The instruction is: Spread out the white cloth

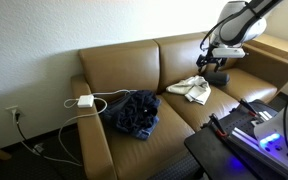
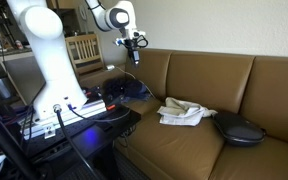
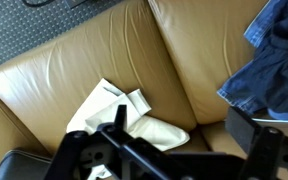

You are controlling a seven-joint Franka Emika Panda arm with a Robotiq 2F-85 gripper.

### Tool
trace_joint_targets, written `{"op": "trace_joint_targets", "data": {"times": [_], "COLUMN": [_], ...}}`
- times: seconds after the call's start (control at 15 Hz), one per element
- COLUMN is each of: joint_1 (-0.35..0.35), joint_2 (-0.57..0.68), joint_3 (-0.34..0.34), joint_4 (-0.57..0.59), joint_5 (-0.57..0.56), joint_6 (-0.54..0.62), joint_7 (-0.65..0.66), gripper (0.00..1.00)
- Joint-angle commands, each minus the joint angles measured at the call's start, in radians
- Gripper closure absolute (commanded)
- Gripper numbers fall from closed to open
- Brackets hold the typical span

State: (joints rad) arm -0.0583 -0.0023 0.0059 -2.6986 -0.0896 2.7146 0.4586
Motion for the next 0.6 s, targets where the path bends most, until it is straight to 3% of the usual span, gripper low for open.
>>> {"op": "trace_joint_targets", "data": {"times": [0.0, 0.13, 0.2, 0.27, 0.53], "joint_1": [-0.024, 0.061, 0.067, 0.051, 0.094], "joint_2": [0.251, 0.33, 0.322, 0.283, 0.359], "joint_3": [-0.126, -0.244, -0.216, -0.237, -0.251], "joint_4": [0.164, 0.305, 0.345, 0.234, 0.359], "joint_5": [-0.243, -0.333, -0.277, -0.274, -0.29], "joint_6": [0.1, -0.012, -0.077, 0.031, -0.046], "joint_7": [0.252, 0.376, 0.299, 0.29, 0.331], "gripper": [0.0, 0.0, 0.0, 0.0, 0.0]}}
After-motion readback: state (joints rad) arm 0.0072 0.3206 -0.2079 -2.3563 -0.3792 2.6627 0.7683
